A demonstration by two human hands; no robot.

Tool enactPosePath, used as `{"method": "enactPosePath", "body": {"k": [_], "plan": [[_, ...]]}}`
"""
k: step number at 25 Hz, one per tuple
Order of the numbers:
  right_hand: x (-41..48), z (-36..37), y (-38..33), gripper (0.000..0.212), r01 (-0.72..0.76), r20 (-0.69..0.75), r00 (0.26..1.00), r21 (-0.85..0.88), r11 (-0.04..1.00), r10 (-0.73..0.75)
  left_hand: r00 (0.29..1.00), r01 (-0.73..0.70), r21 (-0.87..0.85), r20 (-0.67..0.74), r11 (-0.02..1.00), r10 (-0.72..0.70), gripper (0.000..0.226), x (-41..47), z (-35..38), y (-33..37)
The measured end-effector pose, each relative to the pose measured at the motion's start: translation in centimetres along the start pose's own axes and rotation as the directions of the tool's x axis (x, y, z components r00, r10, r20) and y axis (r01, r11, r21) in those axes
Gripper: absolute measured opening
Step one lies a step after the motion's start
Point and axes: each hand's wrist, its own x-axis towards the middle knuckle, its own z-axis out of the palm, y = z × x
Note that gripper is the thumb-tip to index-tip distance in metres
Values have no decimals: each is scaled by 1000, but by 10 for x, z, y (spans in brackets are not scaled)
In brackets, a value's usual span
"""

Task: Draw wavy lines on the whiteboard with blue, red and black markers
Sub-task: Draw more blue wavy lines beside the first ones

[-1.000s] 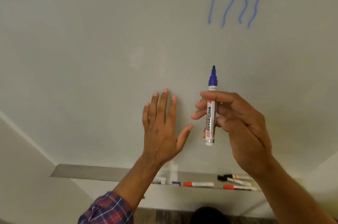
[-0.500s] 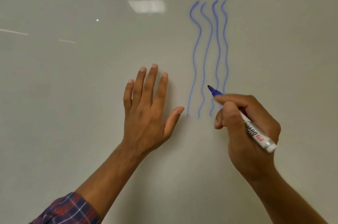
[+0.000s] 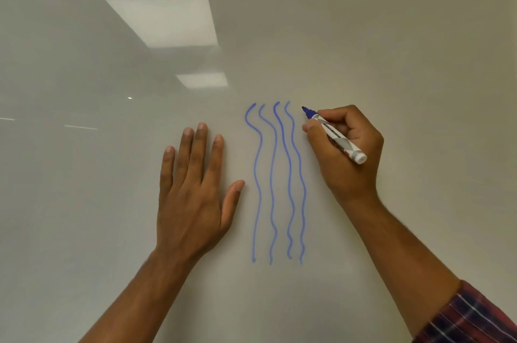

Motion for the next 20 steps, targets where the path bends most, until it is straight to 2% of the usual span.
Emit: {"method": "enactPosePath", "body": {"k": [3, 7, 11, 13, 16, 20], "plan": [[17, 4, 5, 9, 82, -8, 997, -35, 996, -83, 1000, -4, -4, -16, 1000, 4, 74, -1, 2, -1], [27, 8, 5, 7, 112, -9, 994, -66, 992, -112, 1000, -9, 2, -27, 1000, 9, 73, 0, 4, -1], [25, 5, 3, 11, 142, 77, 988, -89, 986, -135, 1000, -8, -9, -25, 1000, 8, 73, 1, 4, -1], [16, -3, 4, 12, 139, 129, 984, -103, 985, -126, 999, -11, -8, -30, 1000, 11, 73, 1, 4, -1], [-5, -22, 10, 17, 84, 111, 991, -76, 994, -75, 999, -10, -11, -31, 1000, 10, 72, 2, 4, -1], [-59, -51, 28, 15, 69, 167, 985, -148, 987, -43, 1000, -3, -16, -16, 1000, 3, 71, 3, 2, 1]]}}
